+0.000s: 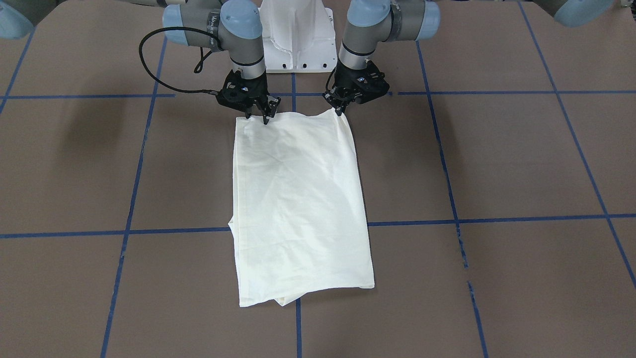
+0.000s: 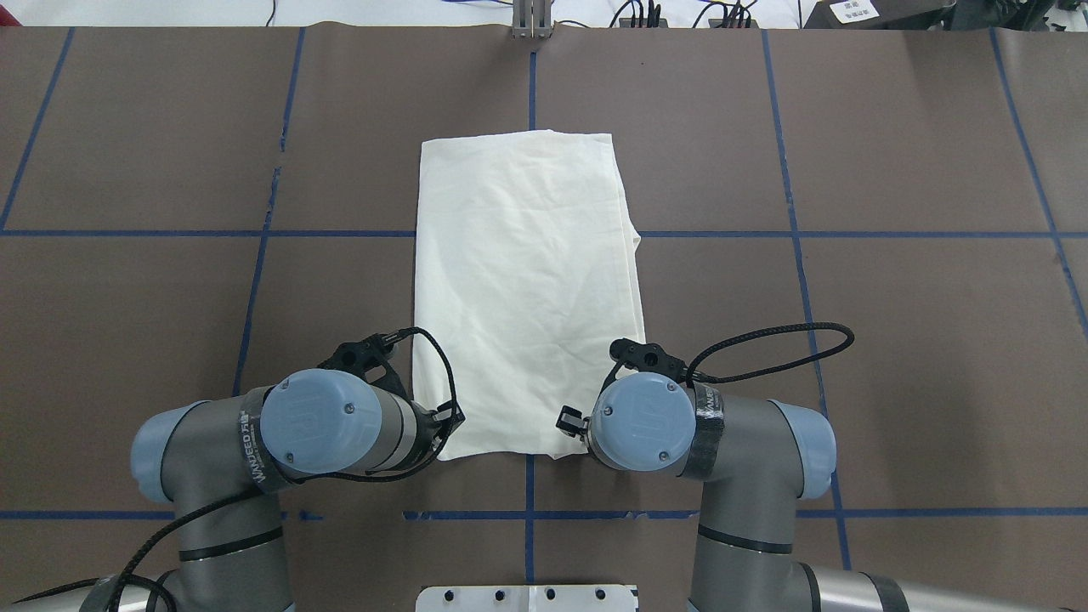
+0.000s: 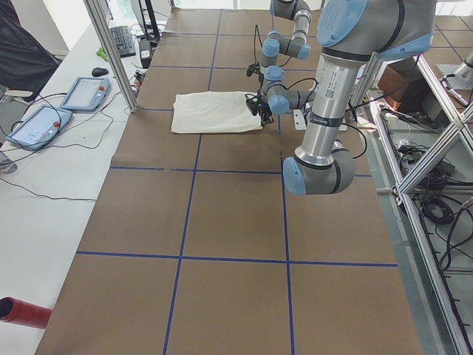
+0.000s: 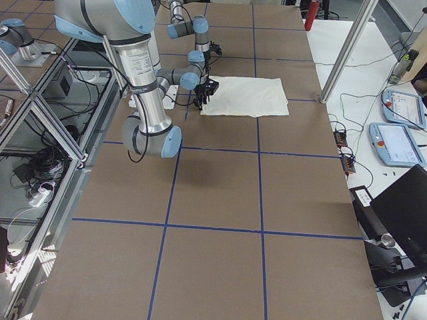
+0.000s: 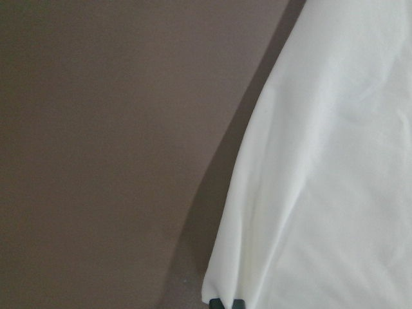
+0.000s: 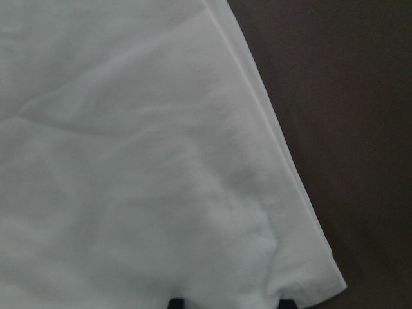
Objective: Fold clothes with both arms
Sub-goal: 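Lift the near edge with both grippers and fold it away from the robot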
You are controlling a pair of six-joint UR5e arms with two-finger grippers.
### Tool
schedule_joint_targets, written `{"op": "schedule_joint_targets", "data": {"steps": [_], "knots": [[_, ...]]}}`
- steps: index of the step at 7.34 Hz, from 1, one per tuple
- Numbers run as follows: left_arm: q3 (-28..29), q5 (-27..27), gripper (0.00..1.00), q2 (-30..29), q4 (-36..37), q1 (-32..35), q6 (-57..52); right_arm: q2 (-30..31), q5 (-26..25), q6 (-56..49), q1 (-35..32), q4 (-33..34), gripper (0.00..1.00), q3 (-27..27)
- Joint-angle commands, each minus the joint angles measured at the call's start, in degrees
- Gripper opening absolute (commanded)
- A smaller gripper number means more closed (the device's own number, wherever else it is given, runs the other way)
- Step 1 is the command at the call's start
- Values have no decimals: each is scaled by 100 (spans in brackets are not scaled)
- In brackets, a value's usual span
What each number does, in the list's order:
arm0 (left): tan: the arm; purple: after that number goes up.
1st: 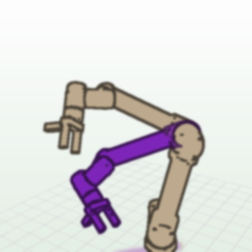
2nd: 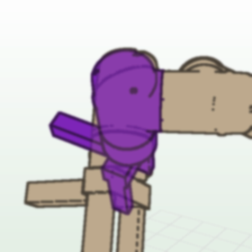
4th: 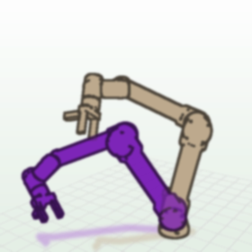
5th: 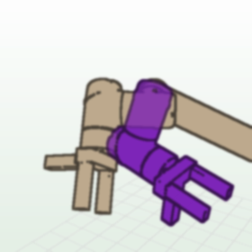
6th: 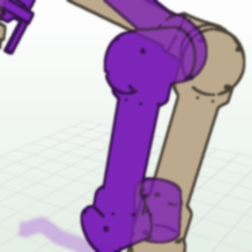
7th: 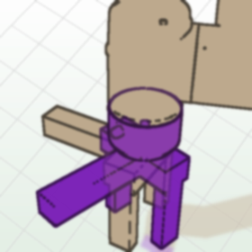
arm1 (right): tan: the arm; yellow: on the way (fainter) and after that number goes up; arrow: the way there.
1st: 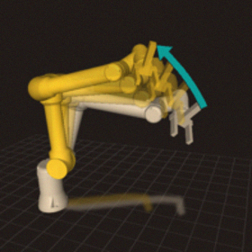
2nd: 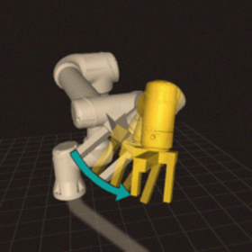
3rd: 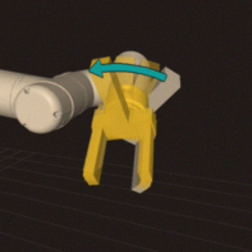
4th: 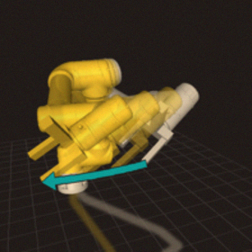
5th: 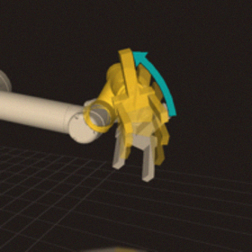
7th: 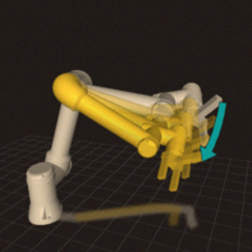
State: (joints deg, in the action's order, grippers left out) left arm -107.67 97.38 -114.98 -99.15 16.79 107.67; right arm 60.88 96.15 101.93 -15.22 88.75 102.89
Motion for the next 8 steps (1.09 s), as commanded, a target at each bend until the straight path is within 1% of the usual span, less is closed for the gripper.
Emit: {"op": "schedule_joint_targets", "data": {"steps": [1, 3, 5, 6, 8], "knots": [[0, -8, 0, 2, -8, 0, 0, 2, 0, -7, -7, -6, 56, -6], [9, -26, 0, 2, -8, 0, 0, -15, 0, -7, -33, -6, 29, -6], [9, -34, 0, 2, -8, 18, 0, -15, 0, -7, -42, -6, 6, -6], [17, -35, 0, 2, -8, 18, 0, -41, 0, -7, -51, -6, 0, -6], [0, -17, 0, 10, -8, 18, 0, -42, 0, 11, -60, -269, 0, 11]]}}
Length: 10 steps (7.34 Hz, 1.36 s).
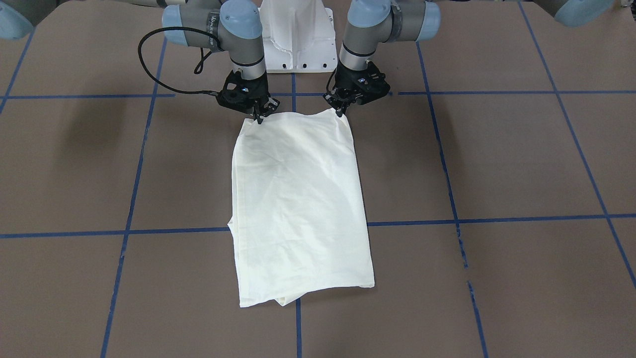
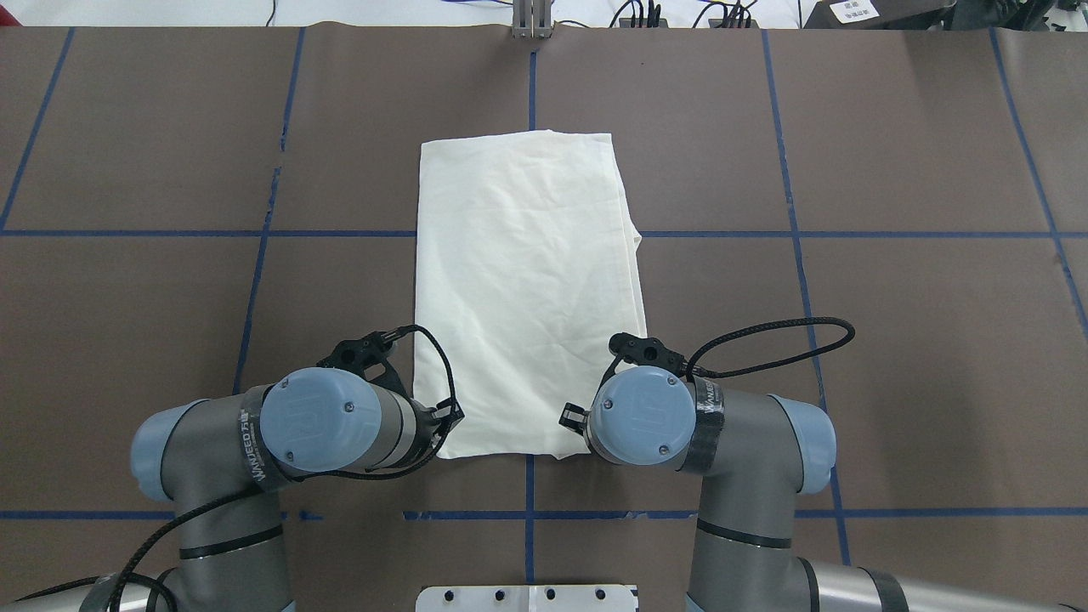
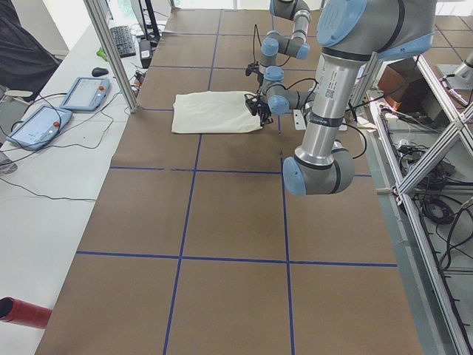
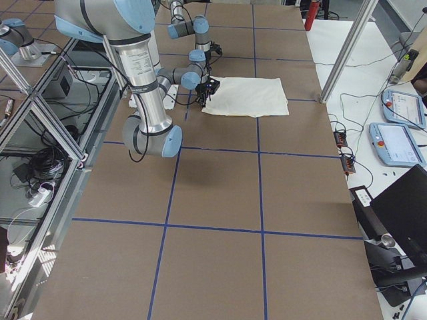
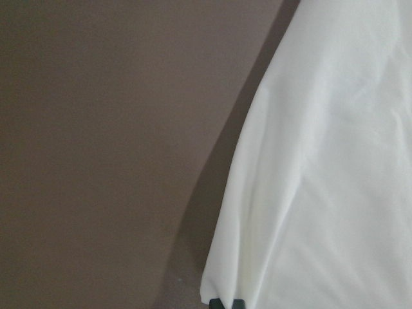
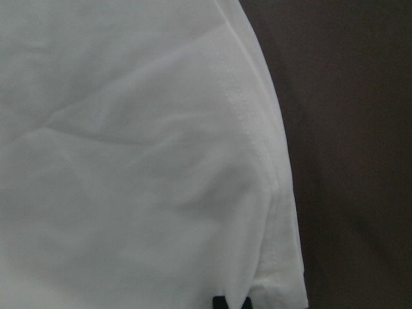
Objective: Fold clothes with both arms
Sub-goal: 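Lift the near edge with both grippers and fold it away from the robot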
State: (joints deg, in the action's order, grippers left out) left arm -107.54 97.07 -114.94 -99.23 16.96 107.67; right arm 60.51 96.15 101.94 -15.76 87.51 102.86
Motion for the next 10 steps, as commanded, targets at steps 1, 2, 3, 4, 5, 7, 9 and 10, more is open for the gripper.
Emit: {"op": "schedule_joint_targets", "data": {"steps": [1, 2, 3, 4, 5, 7, 9, 10], "knots": [[-108, 22, 0, 32, 17, 1, 0, 13, 9, 228, -6, -173, 0, 49], [-370, 22, 0, 102, 26, -25, 0, 57, 52, 195, -6, -164, 0, 171], [-538, 14, 0, 181, 35, -43, 0, 136, 105, 177, -6, -164, 0, 416], [-757, 14, 0, 260, 35, -217, 0, 397, 105, 168, 107, -164, 0, 836], [-925, 5, 0, 348, 35, -419, 0, 670, 97, 177, 282, -156, 0, 1354], [-1791, 5, 0, 507, 681, -806, 0, 831, 97, 212, 547, -129, 0, 1798], [-1850, 31, 0, 420, 967, -887, 0, 796, 88, 186, 557, -156, 0, 1729], [-1727, 31, 0, 393, 941, -887, -174, 761, 62, 151, 348, -182, 0, 1685]]}}
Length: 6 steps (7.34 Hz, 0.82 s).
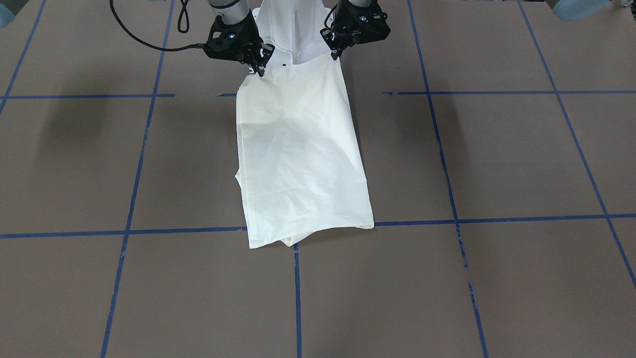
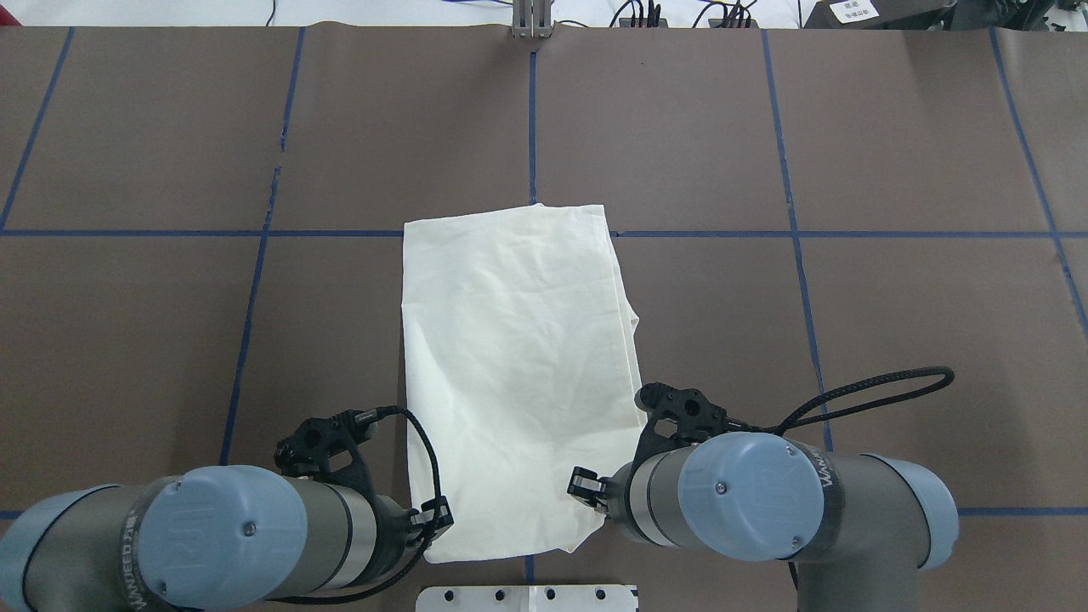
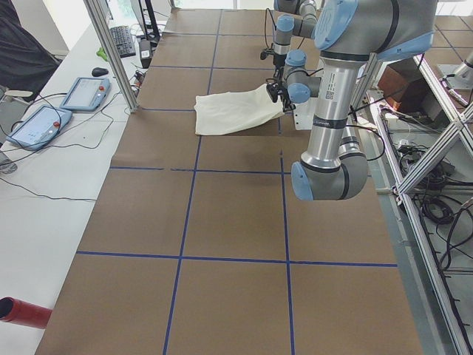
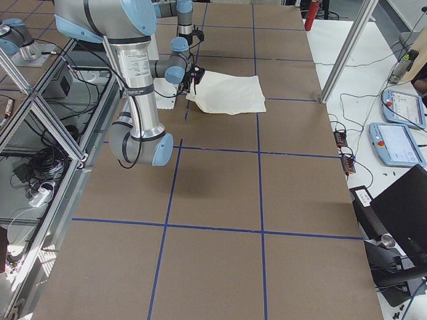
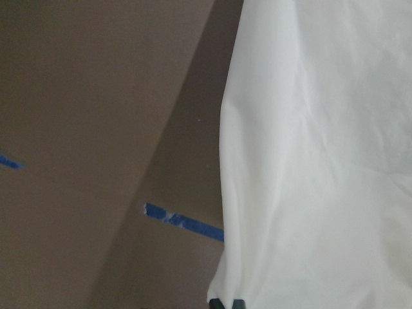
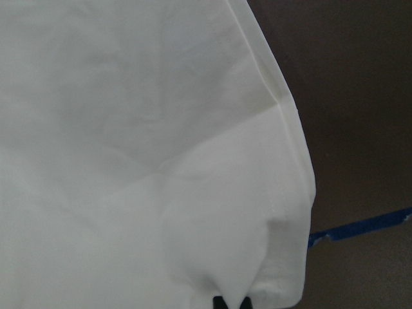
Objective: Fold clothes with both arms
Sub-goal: 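Lift the near edge with both grippers and fold it away from the robot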
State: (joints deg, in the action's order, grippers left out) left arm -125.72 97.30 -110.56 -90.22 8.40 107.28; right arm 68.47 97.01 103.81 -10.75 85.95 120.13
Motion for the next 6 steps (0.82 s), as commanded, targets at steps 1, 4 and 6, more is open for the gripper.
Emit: {"op": "schedule_joint_targets", "data": {"steps": [1, 4, 6], "knots": [[109, -27, 0, -71, 49, 125, -451, -62, -16, -45, -390, -148, 0, -103], [292, 261, 0, -395, 14, 1370, -1137, -561, 28, -63, -1119, -711, 0, -865], [784, 544, 0, -685, -30, 2119, -1648, -947, 352, -133, -1655, -877, 0, -1497]]}}
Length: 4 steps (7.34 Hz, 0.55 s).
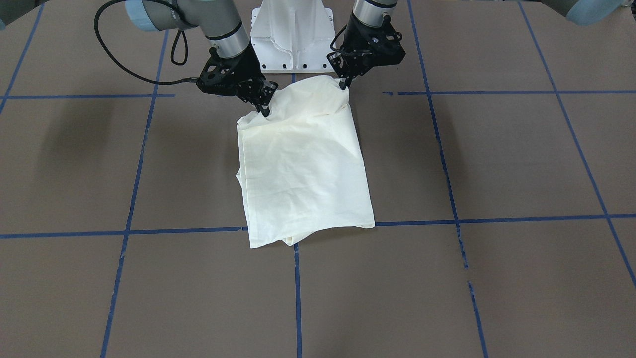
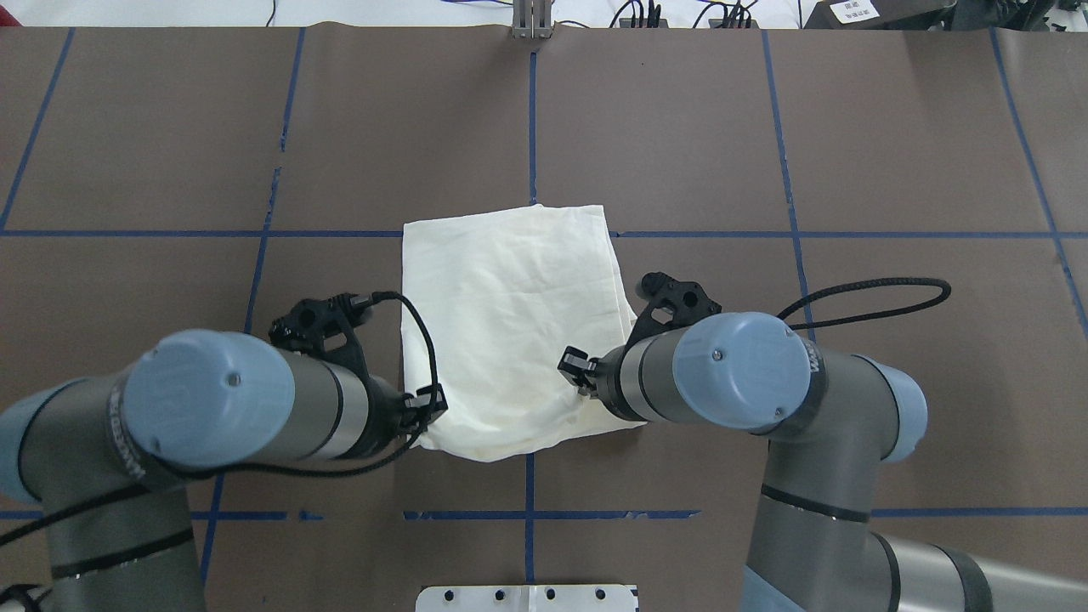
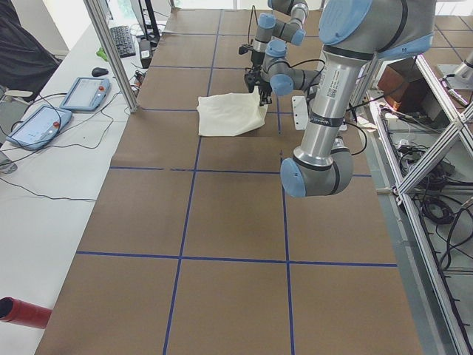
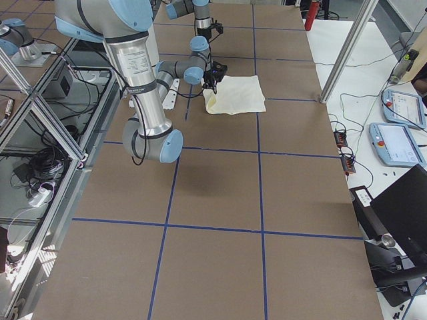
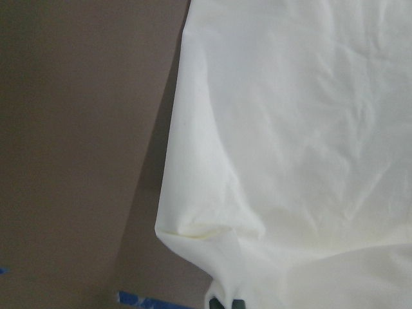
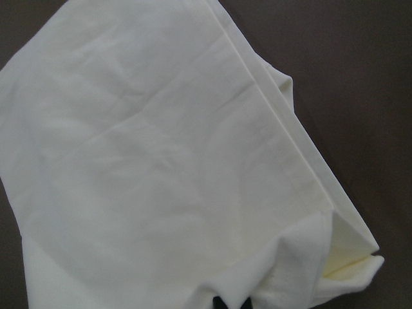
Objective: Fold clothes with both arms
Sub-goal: 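Lay the folded edge on the far edge and release with both grippers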
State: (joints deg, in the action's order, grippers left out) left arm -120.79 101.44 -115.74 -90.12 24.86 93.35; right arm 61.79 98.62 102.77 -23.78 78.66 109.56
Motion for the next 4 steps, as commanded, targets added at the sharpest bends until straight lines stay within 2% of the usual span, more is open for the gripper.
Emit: {"op": "schedule_joint_targets", "data": {"steps": [1, 3, 4], "knots": [[571, 139, 0, -203, -258, 641, -343, -465, 245, -29, -556, -437, 0, -862], [1169, 174, 0, -221, -855, 905, -388, -834, 263, -29, -803, -1008, 0, -1723], [1546, 174, 0, -439, -1006, 1054, -405, -1010, 289, -29, -908, -1046, 0, -2014]]}}
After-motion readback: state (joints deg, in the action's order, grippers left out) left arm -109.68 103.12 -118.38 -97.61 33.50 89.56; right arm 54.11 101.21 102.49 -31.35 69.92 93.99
